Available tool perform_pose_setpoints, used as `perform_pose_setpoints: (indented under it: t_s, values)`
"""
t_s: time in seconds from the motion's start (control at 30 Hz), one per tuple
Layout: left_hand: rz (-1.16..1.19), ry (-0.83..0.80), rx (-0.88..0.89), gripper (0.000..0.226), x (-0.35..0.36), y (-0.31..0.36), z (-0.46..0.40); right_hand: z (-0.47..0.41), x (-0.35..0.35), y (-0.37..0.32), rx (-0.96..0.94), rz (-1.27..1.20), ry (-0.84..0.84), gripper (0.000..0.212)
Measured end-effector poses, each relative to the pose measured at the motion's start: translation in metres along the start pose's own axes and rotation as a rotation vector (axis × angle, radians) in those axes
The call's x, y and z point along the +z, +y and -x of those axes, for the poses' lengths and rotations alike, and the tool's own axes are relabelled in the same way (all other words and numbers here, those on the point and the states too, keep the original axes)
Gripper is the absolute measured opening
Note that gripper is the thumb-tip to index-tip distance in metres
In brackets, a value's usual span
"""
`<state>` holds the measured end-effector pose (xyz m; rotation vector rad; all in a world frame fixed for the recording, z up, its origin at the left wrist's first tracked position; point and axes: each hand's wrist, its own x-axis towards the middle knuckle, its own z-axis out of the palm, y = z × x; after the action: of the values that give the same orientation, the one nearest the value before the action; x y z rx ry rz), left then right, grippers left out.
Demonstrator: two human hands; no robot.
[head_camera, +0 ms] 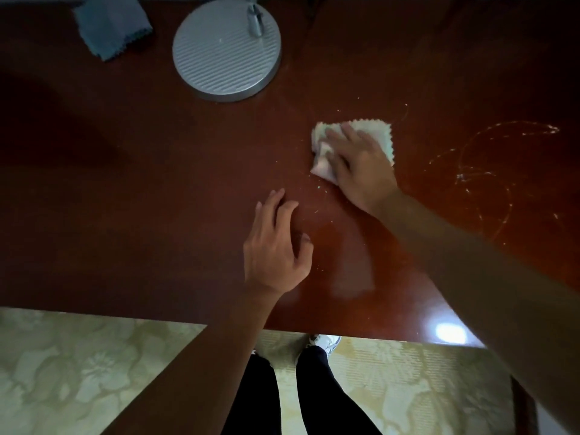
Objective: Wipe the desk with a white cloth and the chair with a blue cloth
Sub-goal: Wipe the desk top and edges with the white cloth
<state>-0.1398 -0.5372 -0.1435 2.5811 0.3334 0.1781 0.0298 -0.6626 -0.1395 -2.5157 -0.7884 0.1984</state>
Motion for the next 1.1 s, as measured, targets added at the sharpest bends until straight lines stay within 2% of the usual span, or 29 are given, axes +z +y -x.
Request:
perform_pose_setpoints:
  t_s: [0.17, 0.27, 0.47, 0.53, 0.63, 0.77, 0.8, 0.9, 0.97, 1.03, 1.1]
  values:
    - [0.034, -0.005, 0.015, 0.053, -0.005, 0.002, -0.001, 0.097, 0.012, -0.025, -0.266, -0.068, -0.152, 0.04]
    - [0.027, -0.015, 0.018, 0.054, -0.006, 0.003, -0.001, 0.115, 0.006, -0.015, -0.328, -0.101, -0.198, 0.041]
    - [0.036, 0.011, -0.024, 0.057, -0.004, 0.001, -0.001, 0.021, 0.007, -0.017, -0.013, -0.088, 0.007, 0.035]
    - [0.039, 0.021, -0.024, 0.056, -0.002, 0.0, -0.001, 0.019, 0.015, -0.025, -0.009, -0.098, 0.012, 0.034]
    - [0.066, 0.052, 0.004, 0.053, 0.001, -0.003, 0.001, 0.066, 0.018, -0.033, -0.07, -0.098, -0.001, 0.034]
    - [0.089, 0.074, -0.02, 0.044, 0.002, -0.004, -0.002, 0.106, 0.013, -0.027, -0.14, -0.097, -0.088, 0.039]
    - [0.086, 0.07, -0.021, 0.042, 0.0, -0.003, -0.003, 0.098, 0.009, -0.019, -0.089, -0.084, -0.068, 0.041]
    - [0.077, 0.034, -0.007, 0.036, -0.008, 0.0, -0.016, 0.042, -0.012, 0.02, 0.246, -0.056, 0.112, 0.043]
    - [0.085, 0.018, 0.0, 0.033, -0.015, 0.0, -0.033, -0.008, -0.028, 0.045, 0.4, -0.038, 0.206, 0.043]
    - [0.09, 0.032, 0.006, 0.032, -0.023, -0.001, -0.055, -0.052, -0.034, 0.052, 0.443, -0.017, 0.238, 0.042]
    - [0.105, 0.046, 0.027, 0.032, -0.031, -0.005, -0.08, -0.081, -0.027, 0.041, 0.409, 0.035, 0.253, 0.04]
